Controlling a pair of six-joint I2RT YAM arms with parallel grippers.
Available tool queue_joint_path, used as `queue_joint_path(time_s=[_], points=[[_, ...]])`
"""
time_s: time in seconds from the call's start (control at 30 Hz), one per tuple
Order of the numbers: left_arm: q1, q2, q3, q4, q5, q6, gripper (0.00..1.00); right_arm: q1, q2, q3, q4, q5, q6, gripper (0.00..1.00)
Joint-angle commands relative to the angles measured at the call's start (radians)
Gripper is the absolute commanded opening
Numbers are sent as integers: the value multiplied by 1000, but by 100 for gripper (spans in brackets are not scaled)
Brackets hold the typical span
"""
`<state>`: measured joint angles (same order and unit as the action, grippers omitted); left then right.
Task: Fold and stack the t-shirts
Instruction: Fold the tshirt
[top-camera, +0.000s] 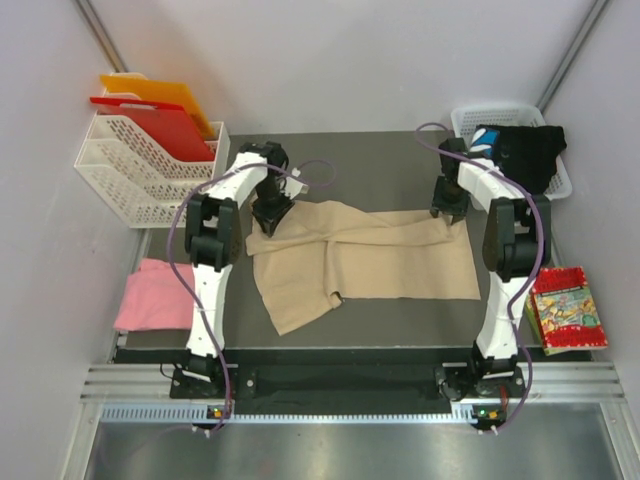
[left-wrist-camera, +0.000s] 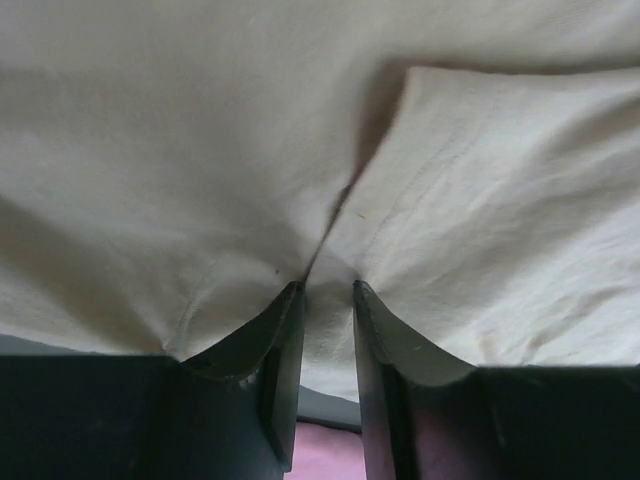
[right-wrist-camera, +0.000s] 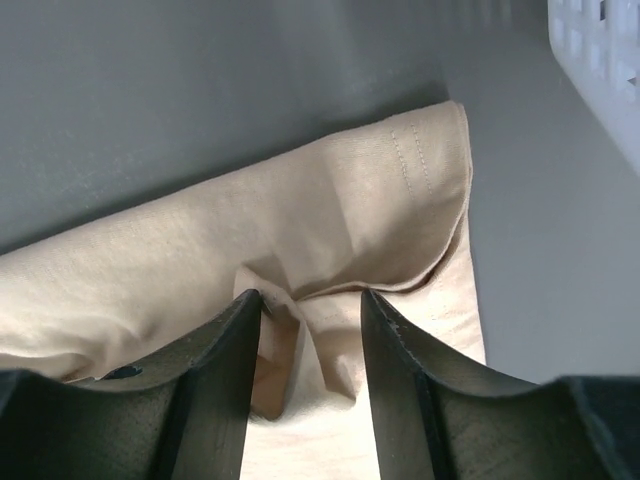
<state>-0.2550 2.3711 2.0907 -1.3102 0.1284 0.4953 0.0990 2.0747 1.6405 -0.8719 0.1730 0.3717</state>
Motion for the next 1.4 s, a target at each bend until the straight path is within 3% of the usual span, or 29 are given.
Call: queue_joint_path(time_s=[0.0, 0.17, 0.47, 0.6, 0.9, 1.13, 1.37], points=[[54, -26, -76, 72, -65, -6, 29, -18, 30, 13, 36, 20, 13, 44], [151, -12, -71, 114, -88, -18, 26, -45, 129, 105, 25, 8, 21, 42], [183, 16, 51, 111, -164, -20, 22, -59, 171, 288, -16, 13, 23, 37], [169, -15, 110, 72, -138, -38, 22, -55, 84, 268, -10, -26, 24, 37], [79, -148, 89, 42, -81, -41, 23, 10, -166, 21, 42, -90, 6, 38], [-3, -168, 54, 54, -93, -47, 23, 122, -125, 74, 1, -139, -14, 51], [-1, -185, -17, 91, -115, -37, 22, 113, 17, 234, -21, -156, -20, 52]])
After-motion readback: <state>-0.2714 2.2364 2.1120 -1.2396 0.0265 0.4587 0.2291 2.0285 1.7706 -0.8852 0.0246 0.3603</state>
